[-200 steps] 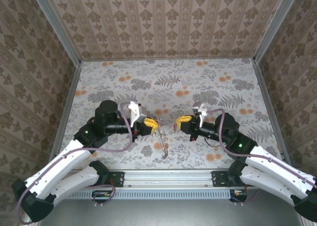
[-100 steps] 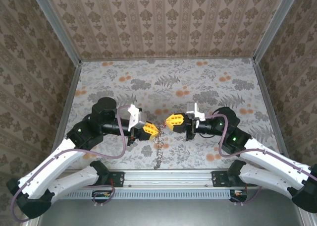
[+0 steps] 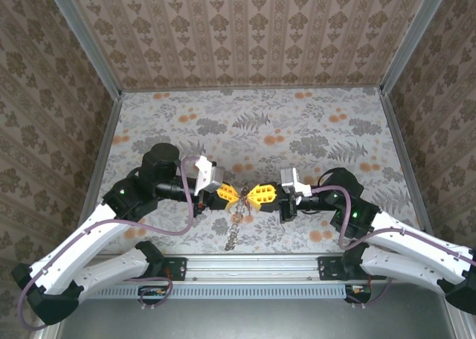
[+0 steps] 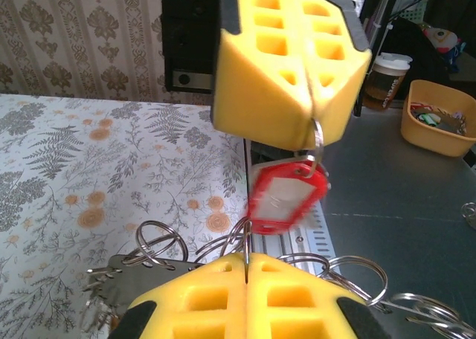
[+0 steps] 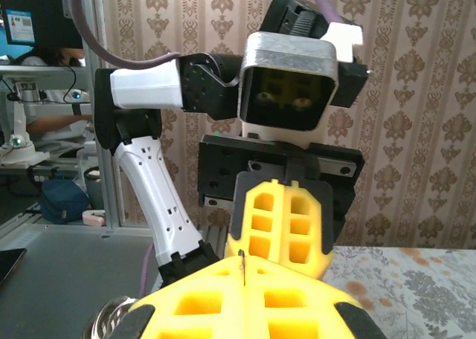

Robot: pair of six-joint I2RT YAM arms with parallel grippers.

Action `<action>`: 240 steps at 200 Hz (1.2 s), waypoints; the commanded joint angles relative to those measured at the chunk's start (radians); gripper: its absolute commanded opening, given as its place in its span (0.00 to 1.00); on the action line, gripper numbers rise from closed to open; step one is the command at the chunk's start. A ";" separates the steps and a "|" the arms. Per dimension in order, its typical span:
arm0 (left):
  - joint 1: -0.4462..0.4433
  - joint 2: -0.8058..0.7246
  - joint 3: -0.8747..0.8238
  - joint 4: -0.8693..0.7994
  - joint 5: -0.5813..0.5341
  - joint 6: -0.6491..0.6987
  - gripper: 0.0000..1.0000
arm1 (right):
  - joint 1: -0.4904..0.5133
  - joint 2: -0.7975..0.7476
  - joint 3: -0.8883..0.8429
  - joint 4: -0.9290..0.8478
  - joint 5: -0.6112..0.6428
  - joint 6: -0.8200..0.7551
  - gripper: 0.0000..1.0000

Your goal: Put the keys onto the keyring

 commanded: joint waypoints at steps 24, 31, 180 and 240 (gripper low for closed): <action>0.010 -0.010 0.021 0.029 0.044 0.013 0.00 | 0.065 -0.029 0.010 -0.058 0.197 -0.106 0.00; 0.012 -0.012 0.020 0.031 0.044 0.013 0.00 | 0.074 -0.035 0.004 -0.057 0.230 -0.118 0.00; 0.036 -0.007 0.010 0.041 0.066 0.013 0.00 | 0.096 -0.029 0.003 -0.119 0.291 -0.163 0.00; 0.041 -0.014 0.007 0.042 0.064 0.012 0.00 | 0.097 -0.004 0.004 -0.093 0.267 -0.151 0.00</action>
